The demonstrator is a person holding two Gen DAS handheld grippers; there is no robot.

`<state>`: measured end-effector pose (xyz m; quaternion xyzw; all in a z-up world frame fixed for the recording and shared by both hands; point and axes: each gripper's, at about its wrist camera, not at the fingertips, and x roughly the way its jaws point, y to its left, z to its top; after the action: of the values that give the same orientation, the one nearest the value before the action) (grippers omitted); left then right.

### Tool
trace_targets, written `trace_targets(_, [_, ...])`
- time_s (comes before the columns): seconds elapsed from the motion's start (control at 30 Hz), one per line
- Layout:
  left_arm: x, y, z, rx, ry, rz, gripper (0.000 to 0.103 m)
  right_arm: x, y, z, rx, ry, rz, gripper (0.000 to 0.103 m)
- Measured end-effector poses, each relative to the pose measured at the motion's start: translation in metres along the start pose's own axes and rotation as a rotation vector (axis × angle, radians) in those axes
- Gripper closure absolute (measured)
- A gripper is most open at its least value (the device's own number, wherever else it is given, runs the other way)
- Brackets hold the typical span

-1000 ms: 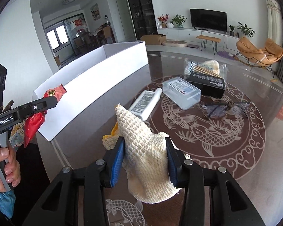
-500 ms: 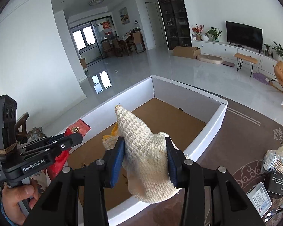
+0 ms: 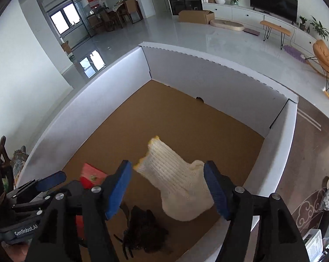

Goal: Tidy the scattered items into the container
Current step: 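Open the left tool to drop the packet while the right tool drops the glove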

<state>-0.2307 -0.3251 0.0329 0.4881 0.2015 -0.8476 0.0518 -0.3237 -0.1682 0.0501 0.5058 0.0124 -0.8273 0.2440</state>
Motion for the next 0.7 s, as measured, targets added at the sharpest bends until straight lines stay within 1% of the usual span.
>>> trace_targets(0.03, [0.002, -0.001, -0.001, -0.004, -0.004, 0.002, 0.004, 0.000, 0.000, 0.000, 0.005, -0.006, 0.006, 0.028])
trace_targets(0.13, [0.006, -0.003, -0.005, -0.026, 0.002, 0.009, 0.004, -0.009, -0.005, -0.005, 0.020, -0.061, 0.024, 0.028])
trace_targets(0.2, [0.003, -0.006, -0.007, -0.032, -0.013, 0.013, 0.004, -0.015, -0.008, -0.011, 0.023, -0.087, 0.029, 0.028])
trace_targets(0.33, [-0.015, -0.012, -0.010, -0.021, -0.076, 0.046, 0.004, -0.043, -0.013, -0.032, -0.017, -0.180, 0.005, 0.028])
trace_targets(0.43, [-0.036, -0.023, -0.019, -0.004, -0.124, 0.047, 0.004, -0.068, -0.021, -0.055, -0.012, -0.254, 0.000, 0.028])
trace_targets(0.5, [-0.055, -0.035, -0.025, 0.030, -0.168, 0.054, 0.004, -0.093, -0.030, -0.079, 0.002, -0.311, -0.003, 0.028])
trace_targets(0.6, [-0.088, -0.057, -0.047, 0.077, -0.249, 0.059, 0.004, -0.135, -0.047, -0.126, 0.013, -0.408, -0.053, 0.028])
trace_targets(0.7, [-0.120, -0.081, -0.080, 0.123, -0.315, 0.021, 0.004, -0.174, -0.073, -0.187, 0.029, -0.469, -0.093, 0.028])
